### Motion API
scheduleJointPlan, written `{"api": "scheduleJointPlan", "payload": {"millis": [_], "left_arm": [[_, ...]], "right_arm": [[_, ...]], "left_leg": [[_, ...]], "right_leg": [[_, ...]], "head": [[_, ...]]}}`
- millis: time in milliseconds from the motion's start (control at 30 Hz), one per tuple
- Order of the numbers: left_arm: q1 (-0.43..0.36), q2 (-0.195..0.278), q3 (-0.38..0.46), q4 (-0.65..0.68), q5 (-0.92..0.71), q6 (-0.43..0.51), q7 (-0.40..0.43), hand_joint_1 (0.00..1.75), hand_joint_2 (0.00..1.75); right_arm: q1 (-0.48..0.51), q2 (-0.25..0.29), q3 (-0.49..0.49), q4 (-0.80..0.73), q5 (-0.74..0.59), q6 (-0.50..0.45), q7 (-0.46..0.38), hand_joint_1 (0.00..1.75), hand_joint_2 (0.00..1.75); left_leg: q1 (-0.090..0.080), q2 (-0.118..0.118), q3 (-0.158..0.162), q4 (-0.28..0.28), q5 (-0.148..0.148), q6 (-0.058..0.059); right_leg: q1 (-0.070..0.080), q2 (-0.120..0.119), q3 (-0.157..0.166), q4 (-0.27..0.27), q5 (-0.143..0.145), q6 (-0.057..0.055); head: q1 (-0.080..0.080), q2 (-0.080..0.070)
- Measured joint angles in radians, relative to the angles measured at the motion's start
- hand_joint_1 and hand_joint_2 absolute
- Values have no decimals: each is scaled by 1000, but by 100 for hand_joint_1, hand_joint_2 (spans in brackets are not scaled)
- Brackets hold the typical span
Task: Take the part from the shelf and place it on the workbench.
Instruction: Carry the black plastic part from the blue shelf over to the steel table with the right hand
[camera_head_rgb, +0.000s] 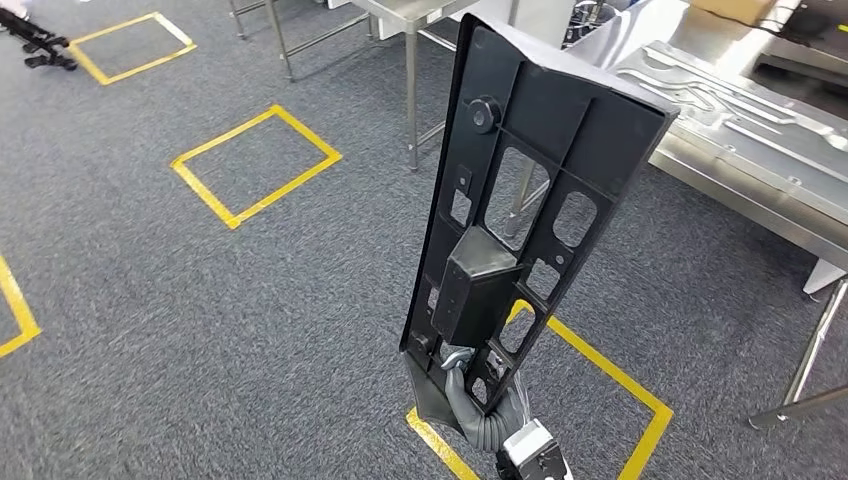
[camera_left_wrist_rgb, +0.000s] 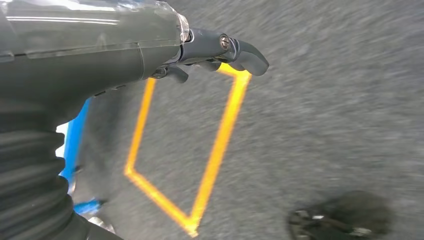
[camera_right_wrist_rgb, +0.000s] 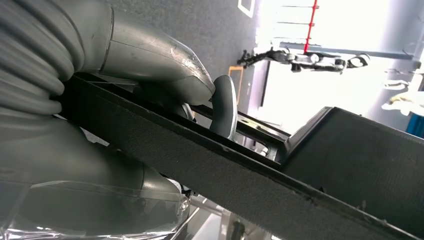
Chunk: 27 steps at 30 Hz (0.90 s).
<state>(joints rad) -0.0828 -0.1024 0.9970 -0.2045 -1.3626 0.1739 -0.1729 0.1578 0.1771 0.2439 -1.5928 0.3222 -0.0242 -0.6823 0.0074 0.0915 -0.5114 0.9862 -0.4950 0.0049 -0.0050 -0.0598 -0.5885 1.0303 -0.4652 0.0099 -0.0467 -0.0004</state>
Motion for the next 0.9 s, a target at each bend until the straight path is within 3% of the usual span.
{"api": "scheduleJointPlan", "payload": {"millis": [33, 100, 167, 233, 300, 333, 367, 400, 433, 467, 533, 567, 633, 700, 767, 833, 867, 900], "left_arm": [[-1, -4, 0, 0, 5, 5, -30, 0, 175], [-8, -16, 0, 0, 14, 8, -65, 0, 175], [-16, -32, 4, 0, 36, -3, -49, 0, 175], [-19, -48, 20, 0, 75, -21, 10, 0, 175], [-30, -61, 46, 0, 106, -31, 102, 0, 175], [-39, -66, 59, 0, 115, -34, 149, 0, 175], [-46, -70, 70, 0, 119, -35, 197, 0, 175], [-49, -71, 78, 0, 119, -35, 233, 0, 175], [-51, -72, 83, 0, 118, -36, 263, 0, 175], [-51, -73, 88, 0, 115, -38, 285, 0, 175], [-54, -75, 96, 0, 108, -43, 308, 0, 175], [-56, -76, 98, 0, 104, -46, 313, 0, 175], [-58, -80, 99, 0, 96, -51, 314, 0, 175], [-54, -85, 99, 0, 88, -53, 296, 0, 175], [-43, -86, 99, 0, 81, -54, 247, 0, 175], [-32, -87, 98, 0, 72, -54, 174, 0, 175], [-28, -88, 96, 0, 67, -54, 137, 0, 175], [-25, -89, 94, 0, 63, -54, 102, 0, 175]], "right_arm": [[-1, -2, 3, 0, -1, 10, 1, 175, 175], [0, -8, 12, -2, 1, 28, 13, 175, 175], [5, -15, 17, -12, 4, 34, 36, 175, 175], [18, -22, 22, -30, 7, 33, 56, 175, 175], [39, -32, 24, -48, 11, 33, 68, 175, 175], [51, -36, 24, -55, 15, 34, 74, 175, 175], [60, -41, 24, -62, 19, 36, 79, 175, 175], [66, -44, 24, -69, 23, 37, 83, 175, 175], [72, -46, 24, -77, 27, 38, 87, 175, 175], [76, -48, 24, -85, 31, 39, 90, 175, 175], [84, -52, 23, -101, 40, 40, 97, 175, 175], [89, -54, 22, -109, 43, 39, 100, 175, 175], [102, -59, 18, -125, 50, 40, 105, 175, 175], [108, -64, 14, -137, 54, 44, 106, 175, 175], [107, -69, 13, -142, 48, 59, 105, 175, 175], [106, -76, 11, -137, 32, 75, 98, 175, 175], [105, -79, 9, -132, 23, 79, 93, 175, 175], [105, -82, 7, -126, 17, 79, 86, 175, 175]], "left_leg": [[-2, 8, 2, 1, -3, -5], [-4, 21, 6, 1, -7, -15], [0, -10, 1, 27, -30, -26], [4, -61, -42, 129, -92, -32], [5, -75, -98, 261, -147, -35], [5, -75, -109, 291, -151, -35], [5, -76, -104, 285, -134, -34], [6, -79, -80, 239, -101, -32], [6, -91, -48, 170, -62, -29], [8, -119, -20, 107, -35, -26], [10, -168, 11, 27, -18, -19], [8, -178, 13, 19, -24, -14], [7, -156, 17, 8, -23, -1], [10, -127, 23, -4, -16, 13], [7, -93, 26, -9, -14, 22], [2, -60, 25, -9, -16, 25], [0, -46, 26, -8, -17, 26], [-1, -34, 27, -8, -19, 26]], "right_leg": [[4, -5, 9, -20, 1, -5], [6, 16, 8, -21, 2, -14], [0, 35, 10, -26, 5, -23], [-5, 54, 11, -29, 7, -31], [-3, 72, 11, -29, 7, -35], [-2, 83, 12, -28, 7, -35], [-2, 96, 13, -27, 7, -35], [-2, 111, 14, -26, 7, -34], [-3, 126, 15, -24, 6, -32], [-4, 139, 14, -22, 7, -28], [-6, 161, 3, -16, 11, -16], [-8, 171, -4, -15, 15, -8], [-10, 190, -13, -17, 22, 6], [-5, 153, -28, 12, 3, 15], [-2, 89, -79, 120, -54, 19], [-6, 68, -137, 238, -97, 22], [-7, 65, -145, 257, -94, 23], [-8, 61, -132, 235, -73, 22]], "head": [[0, 0], [0, 0], [0, 0], [0, 0], [0, 0], [0, 0], [0, 0], [0, 0], [0, 0], [0, 0], [0, 0], [0, 0], [0, 0], [0, 0], [0, 0], [0, 0], [0, 0], [0, 0]]}}
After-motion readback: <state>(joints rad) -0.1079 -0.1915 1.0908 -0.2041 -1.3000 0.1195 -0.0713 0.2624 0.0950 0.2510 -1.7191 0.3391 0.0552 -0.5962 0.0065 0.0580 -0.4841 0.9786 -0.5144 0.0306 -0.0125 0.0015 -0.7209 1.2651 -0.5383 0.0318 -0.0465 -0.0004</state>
